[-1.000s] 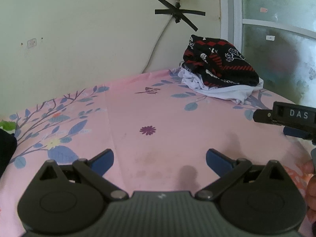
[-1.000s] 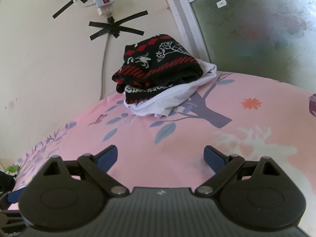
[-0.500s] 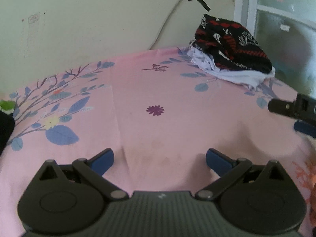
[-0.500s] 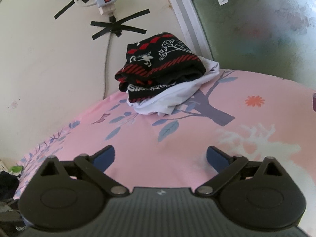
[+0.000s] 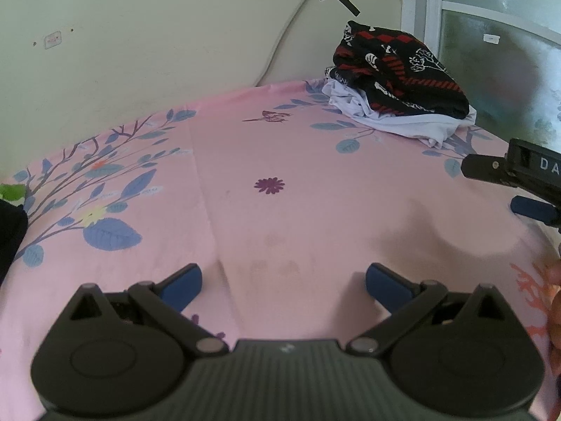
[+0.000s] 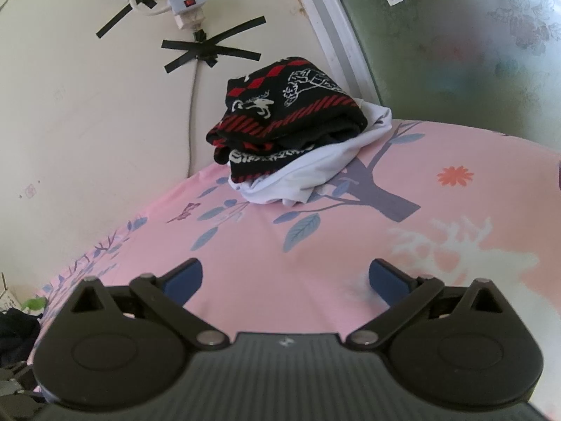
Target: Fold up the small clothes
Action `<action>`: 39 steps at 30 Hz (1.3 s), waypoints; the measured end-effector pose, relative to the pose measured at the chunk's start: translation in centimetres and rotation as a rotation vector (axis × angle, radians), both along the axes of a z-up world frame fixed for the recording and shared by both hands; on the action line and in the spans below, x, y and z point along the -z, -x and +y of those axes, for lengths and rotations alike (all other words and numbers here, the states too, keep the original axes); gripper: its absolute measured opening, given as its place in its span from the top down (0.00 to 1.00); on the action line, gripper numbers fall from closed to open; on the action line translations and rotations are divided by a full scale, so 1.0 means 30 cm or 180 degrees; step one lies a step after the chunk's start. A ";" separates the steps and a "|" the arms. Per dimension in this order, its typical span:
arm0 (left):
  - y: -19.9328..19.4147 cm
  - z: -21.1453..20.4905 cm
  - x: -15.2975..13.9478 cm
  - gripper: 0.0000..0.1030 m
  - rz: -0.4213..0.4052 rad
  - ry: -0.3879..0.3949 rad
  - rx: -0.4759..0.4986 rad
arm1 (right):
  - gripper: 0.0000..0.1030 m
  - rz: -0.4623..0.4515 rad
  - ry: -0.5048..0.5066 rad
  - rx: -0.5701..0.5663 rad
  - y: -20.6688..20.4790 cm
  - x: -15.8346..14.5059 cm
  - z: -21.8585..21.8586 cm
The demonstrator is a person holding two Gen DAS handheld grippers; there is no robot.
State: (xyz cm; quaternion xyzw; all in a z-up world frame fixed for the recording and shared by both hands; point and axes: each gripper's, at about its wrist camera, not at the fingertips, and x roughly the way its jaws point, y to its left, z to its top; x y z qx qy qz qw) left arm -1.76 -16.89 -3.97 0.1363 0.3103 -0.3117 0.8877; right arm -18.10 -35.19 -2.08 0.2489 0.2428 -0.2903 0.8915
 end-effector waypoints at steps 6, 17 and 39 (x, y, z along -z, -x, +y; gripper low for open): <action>0.008 0.004 0.001 0.00 -0.0006 0.0001 0.0008 | 0.07 -0.0003 -0.0003 0.0002 0.002 -0.001 0.001; -0.038 -0.010 -0.019 0.00 -0.0039 -0.0021 -0.0201 | 0.07 0.0018 0.0094 -0.0105 -0.006 -0.007 0.024; -0.067 -0.042 -0.014 0.00 -0.0209 -0.0179 -0.0342 | 0.06 0.0054 0.0268 -0.0200 -0.017 -0.013 0.043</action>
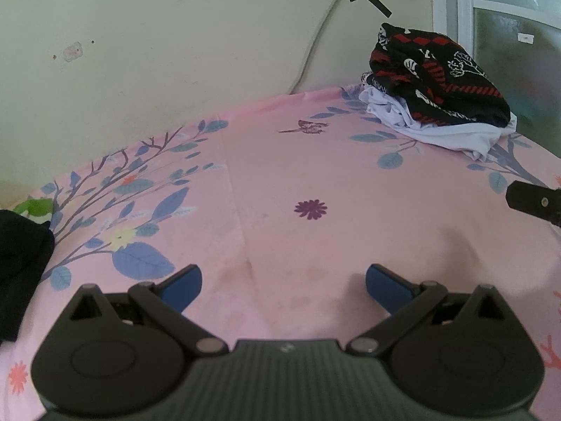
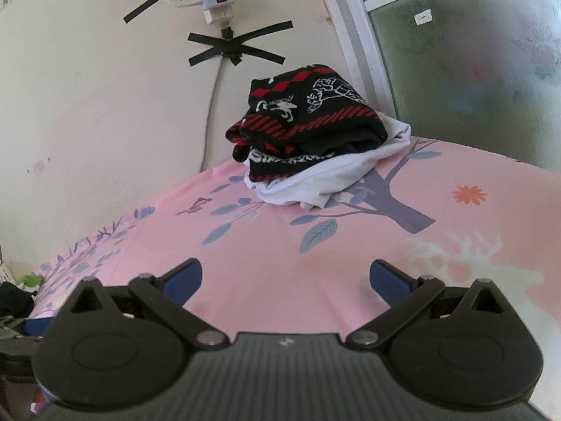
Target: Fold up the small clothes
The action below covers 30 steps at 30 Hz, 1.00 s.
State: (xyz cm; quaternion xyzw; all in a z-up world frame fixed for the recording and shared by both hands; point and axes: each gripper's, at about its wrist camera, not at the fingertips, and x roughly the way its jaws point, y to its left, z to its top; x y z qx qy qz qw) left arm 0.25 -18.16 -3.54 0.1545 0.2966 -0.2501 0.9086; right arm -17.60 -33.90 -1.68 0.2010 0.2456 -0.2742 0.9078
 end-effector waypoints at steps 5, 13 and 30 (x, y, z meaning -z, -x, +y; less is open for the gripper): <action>0.001 0.011 -0.005 0.00 -0.0021 0.0050 -0.0022 | 0.06 0.0030 0.0034 -0.0010 -0.004 0.001 0.003; -0.017 0.039 -0.012 0.00 0.0029 0.0174 -0.0150 | 0.06 0.0098 0.0144 -0.0036 -0.015 0.000 0.018; -0.030 0.067 -0.015 0.00 0.0079 0.0292 -0.0225 | 0.06 0.0120 0.0181 -0.0246 -0.033 -0.003 0.091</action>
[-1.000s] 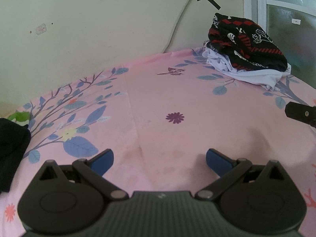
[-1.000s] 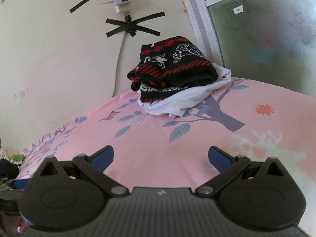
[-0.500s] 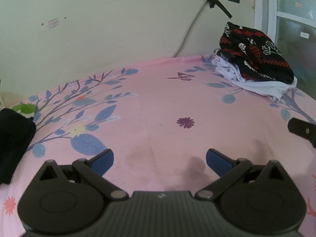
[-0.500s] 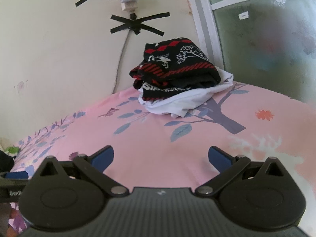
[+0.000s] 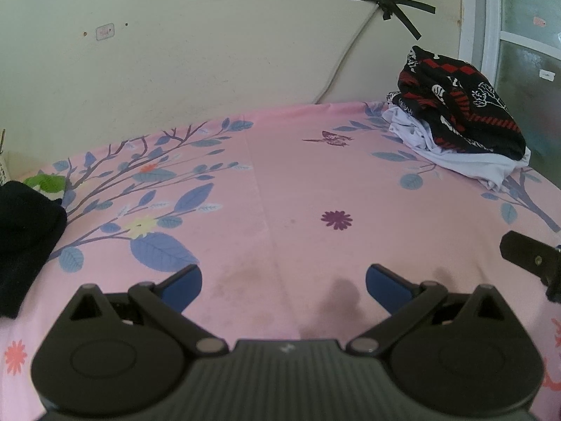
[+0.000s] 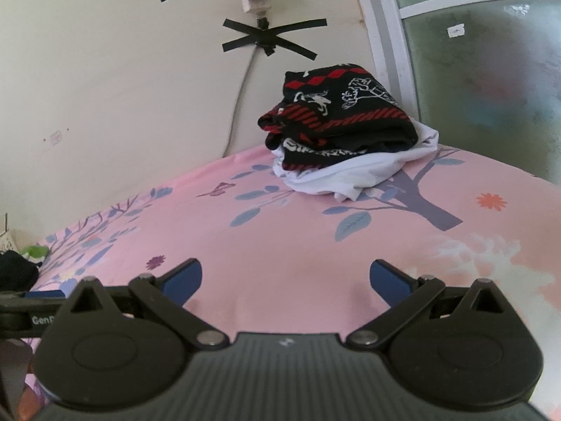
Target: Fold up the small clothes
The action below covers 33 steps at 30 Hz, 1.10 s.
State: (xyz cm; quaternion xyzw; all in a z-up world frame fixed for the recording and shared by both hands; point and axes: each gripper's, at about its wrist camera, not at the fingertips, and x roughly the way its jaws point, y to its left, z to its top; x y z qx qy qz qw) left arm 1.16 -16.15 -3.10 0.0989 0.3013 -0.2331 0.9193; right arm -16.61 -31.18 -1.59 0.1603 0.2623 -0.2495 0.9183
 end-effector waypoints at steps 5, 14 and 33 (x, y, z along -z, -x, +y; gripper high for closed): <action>0.004 0.001 -0.001 0.00 -0.0016 -0.0006 0.0002 | 0.06 -0.0017 -0.0021 0.0024 0.004 0.000 -0.004; 0.012 0.001 -0.002 0.00 -0.0053 -0.0003 0.0037 | 0.06 -0.0050 -0.0046 0.0066 0.011 0.000 -0.008; 0.037 0.020 -0.028 0.00 -0.0132 0.0146 0.0161 | 0.06 -0.0048 -0.0060 0.0127 0.012 0.002 -0.009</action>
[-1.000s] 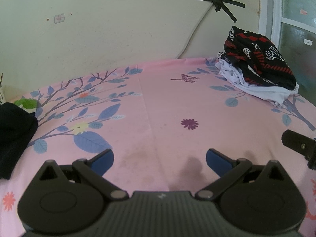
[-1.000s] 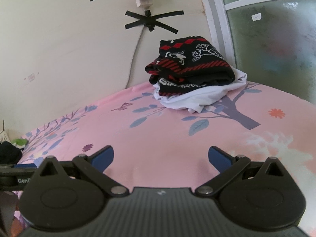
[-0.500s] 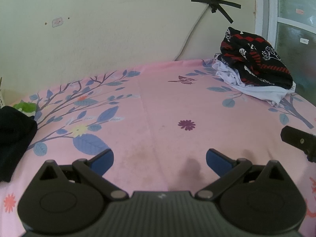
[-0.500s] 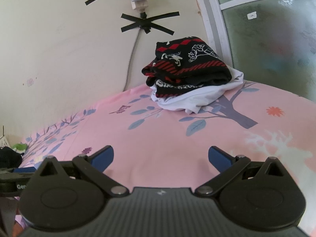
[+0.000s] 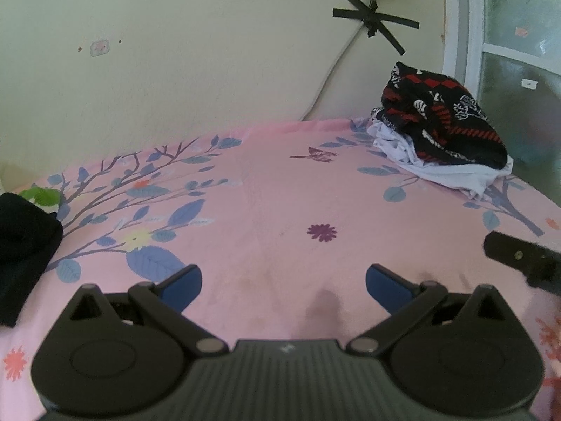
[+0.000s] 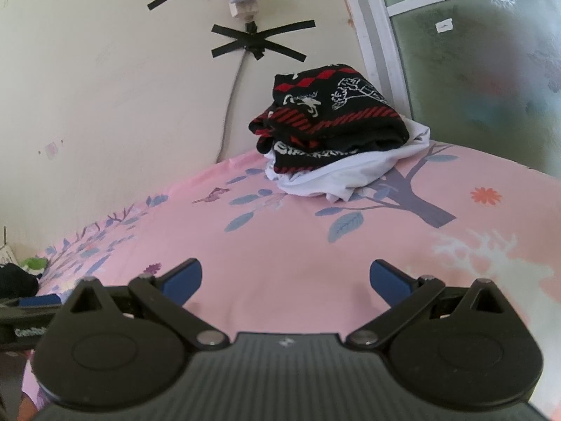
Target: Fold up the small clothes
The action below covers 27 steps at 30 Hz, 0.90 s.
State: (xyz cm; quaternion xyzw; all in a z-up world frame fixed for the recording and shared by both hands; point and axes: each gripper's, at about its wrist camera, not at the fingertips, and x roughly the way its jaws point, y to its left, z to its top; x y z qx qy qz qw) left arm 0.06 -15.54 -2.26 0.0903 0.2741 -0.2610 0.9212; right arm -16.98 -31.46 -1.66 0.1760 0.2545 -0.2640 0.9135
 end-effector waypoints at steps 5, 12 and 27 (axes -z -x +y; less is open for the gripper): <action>0.012 0.019 -0.017 0.00 -0.0067 0.0075 0.0035 | 0.06 0.0019 0.0052 0.0045 0.002 -0.001 0.016; 0.025 0.043 -0.037 0.00 -0.0122 0.0133 0.0019 | 0.06 0.0045 0.0053 0.0038 0.000 -0.003 0.047; 0.023 0.071 -0.047 0.00 -0.0044 0.0297 0.0024 | 0.06 0.0006 -0.0040 0.0018 0.014 -0.015 0.072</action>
